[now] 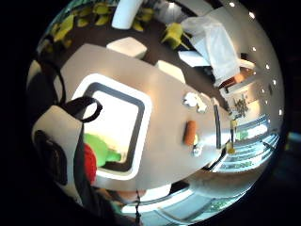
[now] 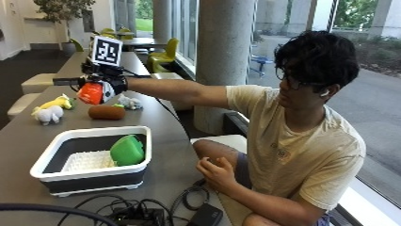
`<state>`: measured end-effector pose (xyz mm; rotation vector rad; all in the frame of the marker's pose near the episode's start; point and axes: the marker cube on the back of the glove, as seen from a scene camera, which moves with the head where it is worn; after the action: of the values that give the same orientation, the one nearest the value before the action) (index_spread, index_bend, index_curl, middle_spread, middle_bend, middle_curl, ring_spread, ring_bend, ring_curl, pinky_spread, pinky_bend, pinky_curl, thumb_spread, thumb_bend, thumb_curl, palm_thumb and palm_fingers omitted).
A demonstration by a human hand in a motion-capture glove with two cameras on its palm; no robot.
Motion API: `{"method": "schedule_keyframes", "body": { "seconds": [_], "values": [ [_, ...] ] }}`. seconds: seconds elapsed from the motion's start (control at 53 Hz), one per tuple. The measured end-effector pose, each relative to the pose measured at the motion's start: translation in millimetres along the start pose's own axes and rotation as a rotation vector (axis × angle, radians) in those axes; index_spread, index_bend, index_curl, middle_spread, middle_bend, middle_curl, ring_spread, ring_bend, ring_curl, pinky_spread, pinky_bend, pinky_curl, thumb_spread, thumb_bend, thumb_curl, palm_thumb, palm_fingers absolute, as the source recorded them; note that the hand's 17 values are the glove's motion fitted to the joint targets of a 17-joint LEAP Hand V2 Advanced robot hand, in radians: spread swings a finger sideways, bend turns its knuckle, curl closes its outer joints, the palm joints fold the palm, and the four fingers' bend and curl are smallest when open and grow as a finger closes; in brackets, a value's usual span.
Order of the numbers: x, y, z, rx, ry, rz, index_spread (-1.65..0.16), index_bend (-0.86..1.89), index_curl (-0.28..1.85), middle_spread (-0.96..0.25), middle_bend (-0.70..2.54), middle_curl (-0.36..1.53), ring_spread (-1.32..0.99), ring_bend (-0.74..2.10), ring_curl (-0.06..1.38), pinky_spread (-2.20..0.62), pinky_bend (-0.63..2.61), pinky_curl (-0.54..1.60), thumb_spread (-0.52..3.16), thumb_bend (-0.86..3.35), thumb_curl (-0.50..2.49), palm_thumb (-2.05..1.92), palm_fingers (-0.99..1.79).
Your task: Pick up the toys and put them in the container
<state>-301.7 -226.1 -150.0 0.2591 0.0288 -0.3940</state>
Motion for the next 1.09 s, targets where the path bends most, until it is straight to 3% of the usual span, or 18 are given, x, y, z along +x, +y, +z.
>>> {"method": "schedule_keyframes", "body": {
  "seconds": [0.17, 0.189, 0.283, 0.34, 0.585, 0.736, 0.981, 1.094],
  "values": [
    [4.4, 6.9, 10.3, -0.134, 0.037, 0.026, -0.38, 0.85, 1.24, -0.39, 1.20, 1.04, -0.41, 1.47, 0.72, -0.39, 1.55, 0.59, 0.45, 0.14, 1.27, 0.54, 0.40],
    [4.6, 7.4, 11.1, -0.145, 0.035, 0.024, -0.38, 0.72, 1.20, -0.38, 1.10, 1.01, -0.41, 1.45, 0.70, -0.39, 1.54, 0.58, 0.51, 0.11, 1.24, 0.50, 0.24],
    [7.8, 14.8, 14.6, -0.225, 0.026, 0.055, -0.37, 0.49, 1.10, -0.36, 0.97, 0.93, -0.37, 1.34, 0.65, -0.35, 1.53, 0.54, 0.75, 0.05, 1.15, 0.39, 0.05],
    [9.0, 17.9, 16.6, -0.255, 0.016, 0.049, -0.36, 0.32, 1.02, -0.33, 0.77, 0.86, -0.32, 1.21, 0.61, -0.31, 1.59, 0.53, 0.86, 0.01, 1.08, 0.33, -0.22],
    [10.8, 28.9, 19.3, -0.316, 0.003, 0.109, -0.34, 0.12, 0.76, -0.18, 0.34, 0.64, -0.13, 0.74, 0.43, -0.14, 1.55, 0.45, 1.15, -0.02, 0.82, 0.27, -0.26],
    [27.6, 35.6, 16.4, -0.298, 0.061, 0.059, -0.31, 0.10, 0.64, -0.11, 0.20, 0.56, -0.06, 0.48, 0.35, -0.07, 1.47, 0.41, 1.22, -0.02, 0.70, 0.24, -0.28],
    [42.4, 54.4, 13.6, -0.277, 0.038, 0.035, -0.29, 0.09, 0.48, -0.06, 0.14, 0.46, -0.02, 0.34, 0.30, -0.04, 1.40, 0.36, 1.26, -0.02, 0.56, 0.18, -0.20],
    [47.4, 70.5, 12.3, -0.275, -0.016, 0.118, -0.29, 0.11, 0.43, -0.05, 0.13, 0.42, -0.01, 0.32, 0.30, -0.04, 1.38, 0.34, 1.27, -0.02, 0.52, 0.17, -0.18]
  ]
}}
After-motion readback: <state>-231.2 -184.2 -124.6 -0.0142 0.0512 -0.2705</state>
